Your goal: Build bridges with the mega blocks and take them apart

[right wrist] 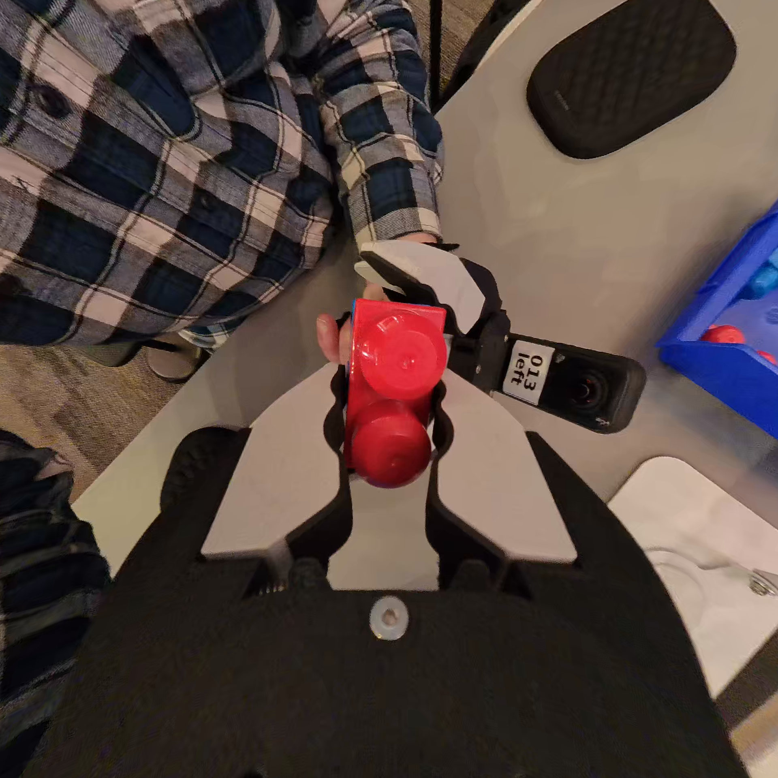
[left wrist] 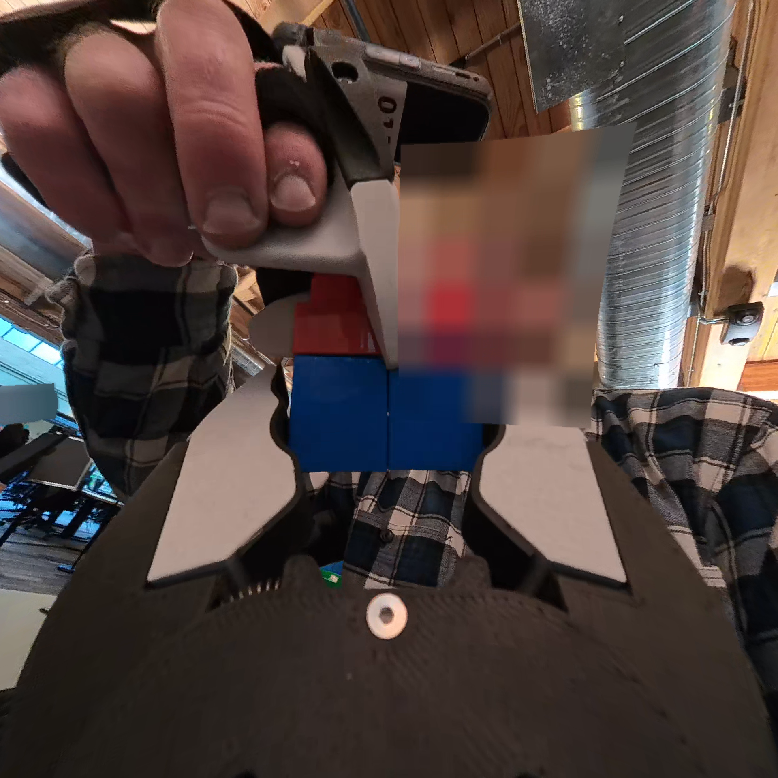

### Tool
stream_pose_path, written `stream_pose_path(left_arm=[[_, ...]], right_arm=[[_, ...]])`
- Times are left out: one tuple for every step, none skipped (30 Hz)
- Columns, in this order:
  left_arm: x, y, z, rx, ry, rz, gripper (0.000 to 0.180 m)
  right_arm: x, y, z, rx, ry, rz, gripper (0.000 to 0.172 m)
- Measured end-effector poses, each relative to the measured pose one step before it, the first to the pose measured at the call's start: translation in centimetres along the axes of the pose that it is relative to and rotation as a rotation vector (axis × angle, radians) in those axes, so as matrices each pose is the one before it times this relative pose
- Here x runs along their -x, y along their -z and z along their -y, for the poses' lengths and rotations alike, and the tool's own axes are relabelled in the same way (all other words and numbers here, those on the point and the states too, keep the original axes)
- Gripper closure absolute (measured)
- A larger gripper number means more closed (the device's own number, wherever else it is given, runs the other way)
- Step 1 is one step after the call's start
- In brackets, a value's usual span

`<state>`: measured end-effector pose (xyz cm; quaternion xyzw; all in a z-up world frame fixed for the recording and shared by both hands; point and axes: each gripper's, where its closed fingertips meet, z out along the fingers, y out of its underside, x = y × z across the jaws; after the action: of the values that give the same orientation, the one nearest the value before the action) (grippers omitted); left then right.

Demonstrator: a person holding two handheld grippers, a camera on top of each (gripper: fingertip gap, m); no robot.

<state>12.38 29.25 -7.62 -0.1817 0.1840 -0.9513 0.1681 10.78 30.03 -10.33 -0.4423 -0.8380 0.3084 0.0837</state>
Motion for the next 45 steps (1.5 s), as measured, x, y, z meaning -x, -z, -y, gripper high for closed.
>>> stream_pose_path(left_arm=[[-0.007,0.010,-0.081,0.0058,-0.0003,0.0005,0.091],[-0.011,0.009,-0.064,0.0017,0.0008,-0.0020,0.091],[0.019,0.080,0.103,-0.0106,0.0016,-0.0007,0.091],[0.108,0.100,0.071,-0.0058,-0.0036,0.0075,0.091],[0.190,0.037,-0.053,0.0047,-0.0075,0.0155,0.091],[0.125,0.023,0.194,-0.0094,-0.0001,0.0090,0.091],[0.133,-0.003,0.202,-0.0054,0.0014,0.0101,0.090],[0.211,-0.002,0.011,0.0119,-0.0061,0.0170,0.091],[0.117,0.085,-0.041,0.0176,-0.0173,0.0195,0.090],[0.156,0.208,0.021,0.0178,-0.0207,0.0290,0.091],[0.090,0.354,0.203,0.0094,-0.0230,0.0302,0.090],[0.141,0.445,0.145,0.0181,-0.0237,0.0356,0.091],[-0.098,0.540,0.073,0.0278,-0.0367,0.0226,0.105],[-0.571,0.556,0.161,0.0223,-0.0422,-0.0079,0.132],[-0.201,0.554,0.370,0.0097,-0.0270,0.0150,0.143],[-0.347,0.574,0.411,0.0053,-0.0419,0.0042,0.169],[-0.080,0.488,0.405,0.0025,-0.0413,0.0228,0.180],[0.039,0.318,0.142,0.0177,-0.0257,0.0231,0.180],[-0.100,0.197,-0.089,0.0262,-0.0173,0.0086,0.180],[0.005,0.119,-0.125,0.0198,-0.0132,0.0121,0.180],[0.022,0.100,-0.020,0.0051,-0.0088,0.0093,0.180],[0.018,0.079,-0.006,-0.0020,0.0009,0.0004,0.180],[0.157,0.092,-0.039,-0.0027,0.0061,0.0044,0.180],[0.302,0.112,-0.124,-0.0007,0.0056,0.0114,0.180],[0.425,0.113,-0.155,0.0011,0.0085,0.0172,0.180],[0.442,0.127,-0.087,-0.0028,0.0085,0.0184,0.180],[0.209,0.108,0.008,-0.0081,0.0041,0.0063,0.180],[0.045,0.066,0.032,-0.0054,0.0024,-0.0006,0.180],[0.025,0.005,-0.029,0.0031,-0.0031,0.0027,0.180],[0.069,-0.028,-0.084,0.0091,-0.0052,0.0057,0.180],[0.113,-0.040,-0.081,0.0093,-0.0023,0.0064,0.180],[0.105,-0.015,-0.041,0.0059,-0.0004,0.0036,0.180],[0.126,0.004,-0.015,0.0023,0.0029,0.0036,0.180],[0.147,0.035,0.015,-0.0012,0.0026,0.0043,0.180],[0.108,0.055,0.029,-0.0027,0.0015,0.0032,0.180],[0.032,0.067,0.050,-0.0035,0.0007,0.0001,0.180],[0.033,0.065,0.046,-0.0022,0.0007,0.0008,0.180],[0.017,0.045,0.032,-0.0002,-0.0017,0.0023,0.180],[0.030,0.032,-0.006,0.0028,-0.0016,0.0028,0.180],[0.044,0.007,-0.023,0.0040,-0.0003,0.0026,0.180],[0.024,0.008,-0.008,0.0016,-0.0001,0.0015,0.180],[-0.037,0.008,0.037,-0.0020,-0.0009,-0.0021,0.180],[-0.055,0.007,0.055,-0.0034,0.0005,-0.0036,0.180],[-0.017,0.010,0.025,-0.0012,0.0016,-0.0015,0.180],[0.045,0.029,-0.028,0.0011,0.0005,0.0023,0.180]], right_arm=[[0.077,-0.057,0.025,-0.0074,-0.0105,0.0179,0.134],[-0.010,-0.030,-0.002,-0.0055,-0.0074,0.0114,0.134],[-0.077,-0.018,-0.046,-0.0025,-0.0007,-0.0006,0.134],[0.001,-0.017,-0.143,0.0023,-0.0004,-0.0021,0.134],[-0.020,0.046,-0.127,-0.0008,0.0000,-0.0073,0.135],[-0.089,0.133,-0.069,-0.0067,-0.0020,-0.0142,0.135],[-0.067,0.206,-0.136,-0.0050,-0.0040,-0.0138,0.135],[-0.067,0.383,-0.057,-0.0114,-0.0017,-0.0189,0.135],[0.059,0.641,0.045,-0.0201,-0.0039,-0.0202,0.135],[0.222,0.873,-0.125,-0.0103,-0.0003,-0.0237,0.135],[0.188,1.119,-0.279,-0.0054,0.0026,-0.0382,0.135],[0.233,1.360,-0.331,-0.0082,-0.0085,-0.0395,0.135],[0.341,1.501,-0.660,0.0042,-0.0150,-0.0366,0.135],[0.138,1.589,-1.008,0.0177,-0.0158,-0.0524,0.135],[-0.011,1.657,-1.161,0.0159,-0.0246,-0.0562,0.135],[0.033,1.645,-1.309,0.0124,-0.0301,-0.0456,0.135],[-0.161,1.542,-1.618,0.0225,-0.0340,-0.0496,0.135],[-0.420,1.370,-1.969,0.0340,-0.0402,-0.0550,0.135],[-0.427,1.093,-2.136,0.0329,-0.0408,-0.0428,0.135],[-0.468,0.768,-2.335,0.0388,-0.0449,-0.0341,0.134],[-0.596,0.407,-2.556,0.0475,-0.0516,-0.0281,0.135],[-0.587,0.031,-2.533,0.0450,-0.0514,-0.0157,0.135],[-0.656,-0.332,-2.410,0.0404,-0.0454,-0.0103,0.135],[-0.652,-0.650,-2.142,0.0313,-0.0368,-0.0051,0.135],[-0.593,-0.873,-1.930,0.0264,-0.0308,0.0006,0.135],[-0.675,-0.994,-1.870,0.0360,-0.0246,-0.0079,0.134],[-0.584,-1.033,-1.585,0.0319,-0.0144,-0.0069,0.135],[-0.398,-1.025,-1.223,0.0229,-0.0064,-0.0011,0.134],[-0.318,-0.966,-0.907,0.0149,-0.0018,0.0009,0.134],[-0.268,-0.889,-0.679,0.0117,-0.0016,0.0016,0.134],[-0.279,-0.808,-0.544,0.0104,-0.0019,0.0002,0.134],[-0.337,-0.755,-0.488,0.0142,0.0017,-0.0055,0.134],[-0.283,-0.734,-0.451,0.0171,0.0000,-0.0026,0.134],[-0.247,-0.679,-0.382,0.0170,-0.0013,-0.0016,0.134],[-0.174,-0.637,-0.382,0.0187,0.0001,0.0009,0.134],[-0.129,-0.605,-0.331,0.0166,-0.0018,0.0037,0.134],[-0.122,-0.551,-0.272,0.0133,-0.0036,0.0039,0.134],[-0.150,-0.494,-0.192,0.0088,-0.0025,0.0023,0.134],[-0.179,-0.458,-0.132,0.0041,-0.0038,0.0009,0.134],[-0.198,-0.427,-0.159,0.0070,-0.0019,-0.0012,0.134],[-0.185,-0.384,-0.170,0.0086,-0.0002,-0.0022,0.134],[-0.100,-0.352,-0.121,0.0065,-0.0034,0.0032,0.134],[-0.046,-0.323,-0.078,0.0065,0.0002,0.0036,0.134],[0.033,-0.268,-0.006,0.0044,0.0031,0.0049,0.134],[0.035,-0.243,0.031,0.0040,0.0026,0.0038,0.134]])
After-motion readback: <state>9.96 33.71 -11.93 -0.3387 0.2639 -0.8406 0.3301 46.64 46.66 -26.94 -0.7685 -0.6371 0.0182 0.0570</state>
